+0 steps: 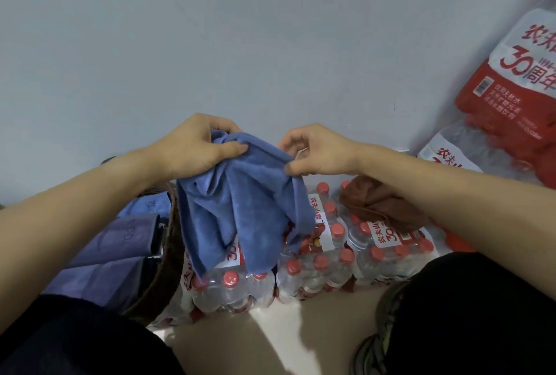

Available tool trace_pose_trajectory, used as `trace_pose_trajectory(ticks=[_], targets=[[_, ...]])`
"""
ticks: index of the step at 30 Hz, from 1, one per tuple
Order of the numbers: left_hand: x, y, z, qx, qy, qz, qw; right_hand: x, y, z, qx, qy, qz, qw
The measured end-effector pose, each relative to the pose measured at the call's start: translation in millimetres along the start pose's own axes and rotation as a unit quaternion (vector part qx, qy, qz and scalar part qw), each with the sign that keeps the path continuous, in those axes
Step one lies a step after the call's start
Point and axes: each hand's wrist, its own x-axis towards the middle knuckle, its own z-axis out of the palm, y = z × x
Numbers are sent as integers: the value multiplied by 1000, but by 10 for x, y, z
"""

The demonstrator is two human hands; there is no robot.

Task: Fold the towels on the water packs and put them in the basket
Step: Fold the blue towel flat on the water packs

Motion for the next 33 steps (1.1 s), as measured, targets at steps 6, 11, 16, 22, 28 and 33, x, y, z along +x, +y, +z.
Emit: trace_pose_trajectory(ticks=[6,11,16,22,28,33], targets=[[-4,-7,-130,47,8,-4,999,20,187,-99,-55,15,33,998],[-4,-22,-179,62,37,-1,997,21,261,-105,-18,30,39,999],[-6,-62,-238,69,74,3,995,-56,296,-279,-39,12,58,997],[-3,-48,-192,77,45,37,995,-49,362,-307,-236,-22,75,969],[-7,-67,-245,59,50,44,996,-96,498,-422,-274,6,117,955],[-72,-40,-16,15,-72,10,997,-67,568,-483,-273,104,119,949]])
